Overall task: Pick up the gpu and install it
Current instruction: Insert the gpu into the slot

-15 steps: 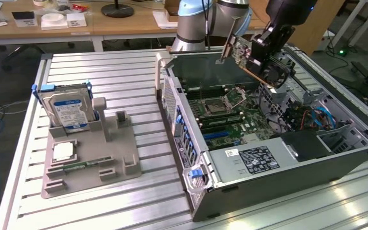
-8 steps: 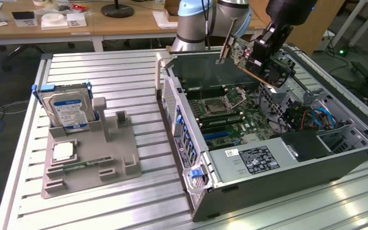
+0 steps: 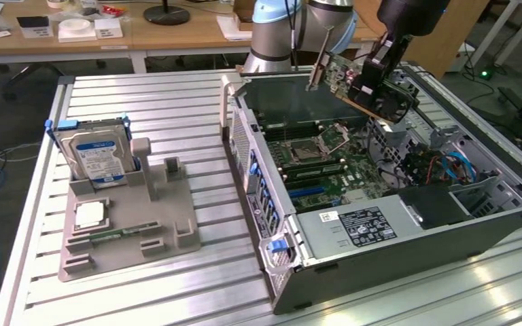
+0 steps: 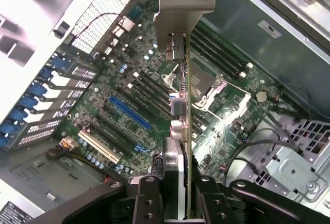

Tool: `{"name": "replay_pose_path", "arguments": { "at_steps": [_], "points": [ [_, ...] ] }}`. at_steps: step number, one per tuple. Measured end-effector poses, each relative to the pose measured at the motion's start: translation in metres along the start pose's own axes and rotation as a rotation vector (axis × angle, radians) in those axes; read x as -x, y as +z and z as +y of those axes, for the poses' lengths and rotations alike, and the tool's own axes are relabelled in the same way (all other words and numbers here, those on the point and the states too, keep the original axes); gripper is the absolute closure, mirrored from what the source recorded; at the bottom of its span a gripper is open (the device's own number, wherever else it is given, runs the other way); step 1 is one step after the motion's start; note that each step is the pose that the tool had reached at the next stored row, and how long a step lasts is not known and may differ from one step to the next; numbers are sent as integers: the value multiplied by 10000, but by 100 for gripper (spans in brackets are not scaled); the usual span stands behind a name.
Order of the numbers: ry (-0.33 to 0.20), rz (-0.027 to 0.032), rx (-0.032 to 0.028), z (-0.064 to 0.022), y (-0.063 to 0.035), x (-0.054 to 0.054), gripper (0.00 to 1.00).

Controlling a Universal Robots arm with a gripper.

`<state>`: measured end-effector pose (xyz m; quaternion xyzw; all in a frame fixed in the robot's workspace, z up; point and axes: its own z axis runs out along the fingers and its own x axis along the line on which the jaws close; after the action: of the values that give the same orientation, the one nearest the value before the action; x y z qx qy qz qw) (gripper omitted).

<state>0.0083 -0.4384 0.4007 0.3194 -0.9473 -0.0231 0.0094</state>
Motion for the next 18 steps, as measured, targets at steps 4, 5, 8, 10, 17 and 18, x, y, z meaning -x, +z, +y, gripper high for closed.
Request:
{"name": "replay_pose_path", "arguments": {
  "at_steps": [4,5,8,10,17,18],
  "points": [
    [-524,26,-1,0,0,0,71],
    [-667,33,-2,0,0,0,71],
    [-1109,55,-3,0,0,0,71],
    [-1397,70,-4,0,0,0,71],
    [-2334,116,-6,0,0,0,71],
    [-2446,122,-8,0,0,0,71]
  ]
}}
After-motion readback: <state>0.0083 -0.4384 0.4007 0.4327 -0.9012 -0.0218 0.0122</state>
